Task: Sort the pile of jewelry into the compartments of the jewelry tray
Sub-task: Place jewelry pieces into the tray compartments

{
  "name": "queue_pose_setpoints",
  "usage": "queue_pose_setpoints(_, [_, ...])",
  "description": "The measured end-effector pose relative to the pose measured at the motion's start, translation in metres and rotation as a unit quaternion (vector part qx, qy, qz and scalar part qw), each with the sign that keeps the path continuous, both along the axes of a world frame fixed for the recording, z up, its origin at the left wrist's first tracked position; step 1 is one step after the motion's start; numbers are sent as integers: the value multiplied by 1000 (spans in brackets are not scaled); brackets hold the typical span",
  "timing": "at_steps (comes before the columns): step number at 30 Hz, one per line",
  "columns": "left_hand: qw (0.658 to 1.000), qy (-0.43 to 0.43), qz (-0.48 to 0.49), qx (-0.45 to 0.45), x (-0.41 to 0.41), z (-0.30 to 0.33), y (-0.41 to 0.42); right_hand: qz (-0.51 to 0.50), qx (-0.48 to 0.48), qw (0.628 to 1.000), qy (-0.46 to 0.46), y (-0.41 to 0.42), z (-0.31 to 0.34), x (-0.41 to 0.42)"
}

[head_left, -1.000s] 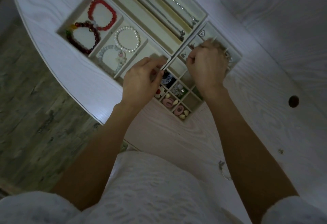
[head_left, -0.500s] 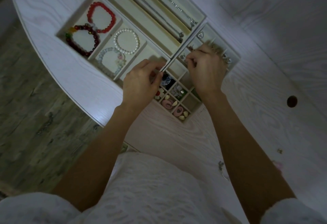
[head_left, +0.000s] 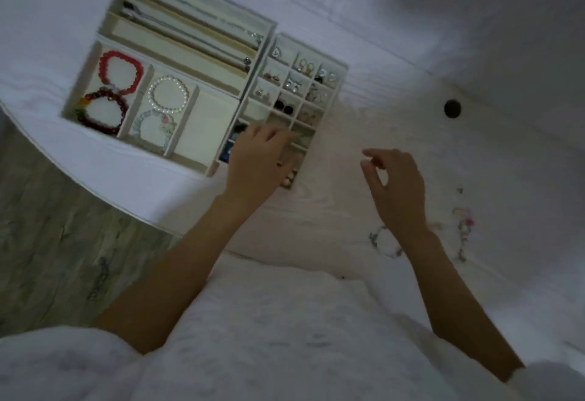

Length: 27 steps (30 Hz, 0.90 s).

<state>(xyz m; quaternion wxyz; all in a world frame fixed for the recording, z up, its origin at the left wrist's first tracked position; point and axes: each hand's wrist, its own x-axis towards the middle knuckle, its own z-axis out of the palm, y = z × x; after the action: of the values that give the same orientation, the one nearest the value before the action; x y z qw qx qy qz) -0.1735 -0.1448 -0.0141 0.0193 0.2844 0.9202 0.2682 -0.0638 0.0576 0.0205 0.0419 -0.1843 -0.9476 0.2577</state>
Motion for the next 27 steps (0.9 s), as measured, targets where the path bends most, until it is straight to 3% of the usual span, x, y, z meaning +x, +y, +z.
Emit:
queue_pose_setpoints(6, [994, -29, -55, -94, 18, 0, 30, -227, 16, 974, 7, 42, -30, 119])
queue_pose_setpoints(9, [993, -19, -48, -109, 23, 1, 34, -284, 21, 959, 17, 60, -47, 152])
queue_pose_setpoints(15, [991, -20, -17, -129, 27, 4, 45, -294, 84, 951, 52, 104, -52, 146])
queue_pose_setpoints(19, [989, -10, -13, -144, 28, 6, 49, -277, 62, 959, 0, 128, -54, 122])
queue_pose_setpoints(23, [989, 1, -5, -150, 30, 7, 52, -277, 17, 961, 13, 131, -55, 106])
queue_pose_setpoints(27, [990, -3, 13, -138, 34, 10, 54, -196, -1, 980, 19, 109, -54, 96])
